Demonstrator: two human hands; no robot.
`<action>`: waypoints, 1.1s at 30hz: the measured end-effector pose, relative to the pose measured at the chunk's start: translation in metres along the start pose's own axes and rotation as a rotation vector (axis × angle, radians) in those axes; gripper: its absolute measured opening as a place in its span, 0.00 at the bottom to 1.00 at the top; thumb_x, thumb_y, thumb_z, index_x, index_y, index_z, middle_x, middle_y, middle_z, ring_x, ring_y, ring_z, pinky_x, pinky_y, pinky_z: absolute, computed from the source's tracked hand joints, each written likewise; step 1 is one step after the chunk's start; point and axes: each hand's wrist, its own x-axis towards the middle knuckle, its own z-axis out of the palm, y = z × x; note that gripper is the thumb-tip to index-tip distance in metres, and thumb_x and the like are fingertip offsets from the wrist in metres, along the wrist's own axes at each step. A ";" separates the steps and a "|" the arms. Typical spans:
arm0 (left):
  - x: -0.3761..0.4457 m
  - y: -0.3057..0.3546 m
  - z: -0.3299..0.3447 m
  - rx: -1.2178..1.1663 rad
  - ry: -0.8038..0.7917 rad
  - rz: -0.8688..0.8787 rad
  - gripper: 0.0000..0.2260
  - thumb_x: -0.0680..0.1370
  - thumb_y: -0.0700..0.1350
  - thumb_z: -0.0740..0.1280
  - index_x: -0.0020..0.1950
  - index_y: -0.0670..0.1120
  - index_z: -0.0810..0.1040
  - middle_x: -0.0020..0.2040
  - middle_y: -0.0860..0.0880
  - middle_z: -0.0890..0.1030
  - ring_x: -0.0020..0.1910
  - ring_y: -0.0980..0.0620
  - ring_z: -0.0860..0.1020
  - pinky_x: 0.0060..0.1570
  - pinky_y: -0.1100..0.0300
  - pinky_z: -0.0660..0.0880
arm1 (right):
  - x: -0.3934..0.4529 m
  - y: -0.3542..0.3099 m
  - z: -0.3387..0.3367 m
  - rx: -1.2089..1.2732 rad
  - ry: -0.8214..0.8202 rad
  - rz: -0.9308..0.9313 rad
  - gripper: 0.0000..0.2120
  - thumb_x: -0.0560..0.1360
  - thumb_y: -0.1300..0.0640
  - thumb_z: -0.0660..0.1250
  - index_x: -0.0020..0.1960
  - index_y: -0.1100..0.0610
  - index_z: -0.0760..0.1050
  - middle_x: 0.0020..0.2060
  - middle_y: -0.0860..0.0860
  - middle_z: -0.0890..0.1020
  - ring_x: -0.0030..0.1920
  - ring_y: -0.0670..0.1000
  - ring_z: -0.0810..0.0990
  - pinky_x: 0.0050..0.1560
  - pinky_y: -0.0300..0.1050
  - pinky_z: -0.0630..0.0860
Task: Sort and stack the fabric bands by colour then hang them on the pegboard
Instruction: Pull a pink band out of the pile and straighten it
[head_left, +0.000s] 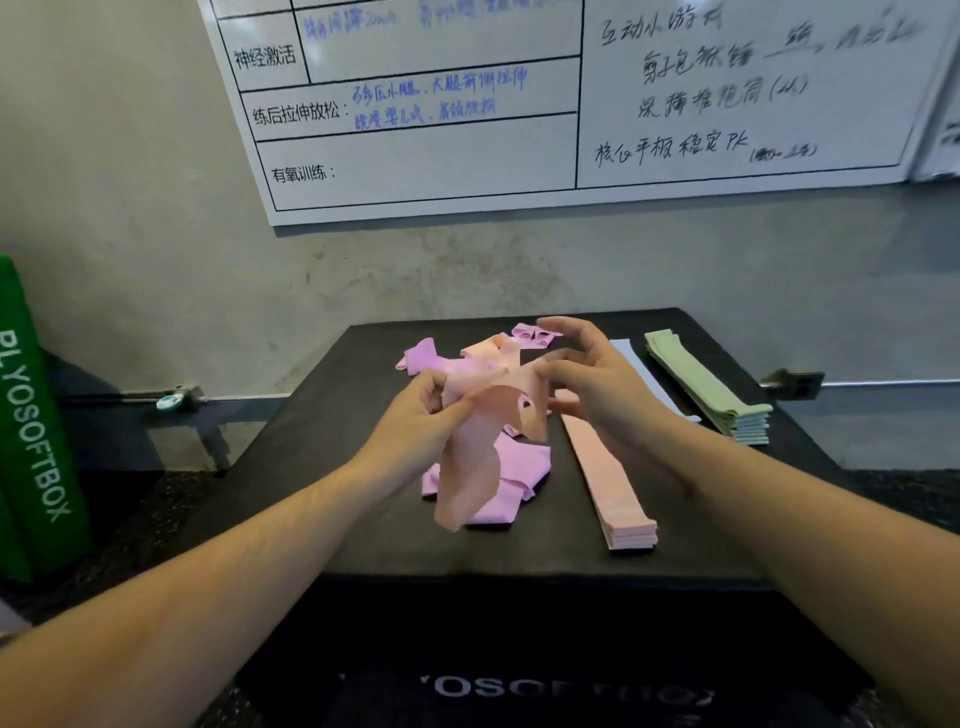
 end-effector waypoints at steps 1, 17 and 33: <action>-0.005 0.004 0.005 -0.009 -0.022 -0.029 0.12 0.75 0.54 0.73 0.51 0.52 0.74 0.42 0.53 0.82 0.43 0.53 0.79 0.42 0.57 0.73 | -0.006 -0.007 -0.003 0.020 -0.011 0.015 0.19 0.78 0.68 0.63 0.62 0.48 0.75 0.41 0.49 0.82 0.40 0.46 0.82 0.43 0.45 0.80; -0.057 0.079 0.050 -0.095 -0.151 -0.041 0.15 0.80 0.54 0.67 0.52 0.44 0.85 0.48 0.45 0.87 0.51 0.50 0.84 0.49 0.63 0.78 | -0.084 -0.062 -0.031 -0.316 -0.008 -0.131 0.19 0.76 0.47 0.73 0.64 0.47 0.72 0.52 0.45 0.80 0.47 0.42 0.81 0.47 0.33 0.75; -0.077 0.077 0.051 -0.078 -0.251 0.018 0.12 0.83 0.53 0.65 0.55 0.49 0.85 0.49 0.53 0.87 0.48 0.55 0.83 0.49 0.64 0.75 | -0.112 -0.059 -0.052 -0.260 0.214 -0.230 0.14 0.78 0.68 0.65 0.48 0.51 0.83 0.39 0.47 0.86 0.39 0.41 0.82 0.39 0.37 0.79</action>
